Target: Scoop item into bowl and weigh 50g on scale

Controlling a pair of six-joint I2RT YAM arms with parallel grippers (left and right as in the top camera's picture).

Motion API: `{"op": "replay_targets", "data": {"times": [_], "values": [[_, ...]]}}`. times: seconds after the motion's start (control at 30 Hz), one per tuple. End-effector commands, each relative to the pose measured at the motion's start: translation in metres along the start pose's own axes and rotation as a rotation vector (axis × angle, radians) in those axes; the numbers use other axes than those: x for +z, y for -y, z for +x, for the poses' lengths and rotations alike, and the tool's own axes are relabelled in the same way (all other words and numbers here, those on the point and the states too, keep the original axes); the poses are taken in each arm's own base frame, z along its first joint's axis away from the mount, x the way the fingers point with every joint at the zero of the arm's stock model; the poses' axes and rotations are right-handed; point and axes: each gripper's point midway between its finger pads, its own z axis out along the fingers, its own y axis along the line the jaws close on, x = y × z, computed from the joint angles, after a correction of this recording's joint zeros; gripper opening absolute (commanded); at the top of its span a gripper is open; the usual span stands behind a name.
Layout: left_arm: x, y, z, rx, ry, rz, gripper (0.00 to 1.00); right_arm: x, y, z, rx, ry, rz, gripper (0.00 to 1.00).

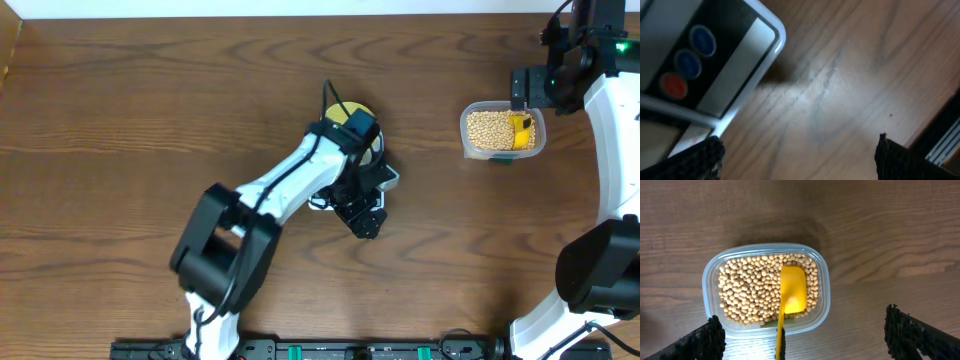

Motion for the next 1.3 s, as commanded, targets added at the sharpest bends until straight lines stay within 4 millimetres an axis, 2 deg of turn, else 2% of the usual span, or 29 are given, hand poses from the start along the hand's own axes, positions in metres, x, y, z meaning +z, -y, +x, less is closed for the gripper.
{"op": "replay_targets", "data": {"times": [0.0, 1.27], "values": [[-0.008, -0.002, -0.019, 0.067, 0.025, 0.005, 0.98, -0.005, 0.000, -0.003, -0.002, 0.013, 0.008, 0.99], [0.021, -0.008, -0.017, 0.049, -0.044, 0.029, 0.98, -0.005, 0.000, -0.003, -0.002, 0.013, 0.008, 0.99]]}}
